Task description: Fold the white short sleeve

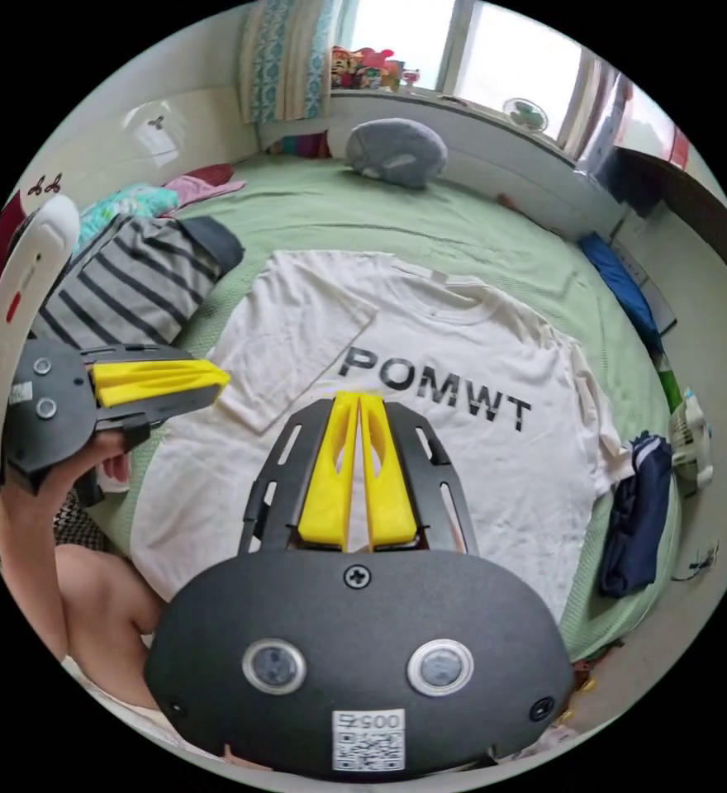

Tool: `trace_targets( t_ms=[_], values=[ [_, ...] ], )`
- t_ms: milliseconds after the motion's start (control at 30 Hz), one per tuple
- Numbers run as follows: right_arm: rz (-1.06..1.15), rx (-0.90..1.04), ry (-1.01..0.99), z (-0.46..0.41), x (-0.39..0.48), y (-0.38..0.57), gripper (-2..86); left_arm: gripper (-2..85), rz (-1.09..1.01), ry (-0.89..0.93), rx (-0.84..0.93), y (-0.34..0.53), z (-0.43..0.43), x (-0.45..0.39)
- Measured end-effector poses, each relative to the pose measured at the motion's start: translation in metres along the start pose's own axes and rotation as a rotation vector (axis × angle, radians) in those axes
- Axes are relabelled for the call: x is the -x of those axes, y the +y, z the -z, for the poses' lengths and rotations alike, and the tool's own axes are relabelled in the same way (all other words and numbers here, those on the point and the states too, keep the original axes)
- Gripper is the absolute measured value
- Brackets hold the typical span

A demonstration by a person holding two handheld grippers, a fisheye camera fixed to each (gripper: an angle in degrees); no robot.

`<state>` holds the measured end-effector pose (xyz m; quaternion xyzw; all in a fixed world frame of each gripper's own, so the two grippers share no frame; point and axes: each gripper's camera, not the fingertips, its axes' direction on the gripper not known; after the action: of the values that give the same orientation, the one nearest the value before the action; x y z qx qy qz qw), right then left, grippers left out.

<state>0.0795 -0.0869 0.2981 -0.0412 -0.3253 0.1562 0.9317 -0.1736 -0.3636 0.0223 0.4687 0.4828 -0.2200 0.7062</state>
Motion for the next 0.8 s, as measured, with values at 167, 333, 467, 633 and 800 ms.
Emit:
trace_targets(
  t_ms=[167,333,467,633,800],
  values=[
    [-0.101,0.0,0.091,0.021,-0.055,0.013,-1.3,-0.1,-0.094,0.058,0.002,-0.012,0.004,-0.047],
    [-0.218,-0.011,0.077,0.043,-0.11,0.025,-1.3,-0.1,-0.15,0.099,-0.018,-0.015,0.014,-0.083],
    [-0.283,-0.007,0.13,0.061,-0.15,0.039,-1.2,-0.1,-0.147,0.169,-0.063,-0.008,0.032,-0.107],
    [-0.406,-0.025,0.117,0.082,-0.2,0.064,-1.4,-0.1,-0.195,0.141,-0.098,0.019,0.036,-0.145],
    [-0.435,-0.041,0.163,0.101,-0.229,0.074,-1.4,-0.1,-0.138,0.176,-0.186,0.045,0.058,-0.164]
  ],
)
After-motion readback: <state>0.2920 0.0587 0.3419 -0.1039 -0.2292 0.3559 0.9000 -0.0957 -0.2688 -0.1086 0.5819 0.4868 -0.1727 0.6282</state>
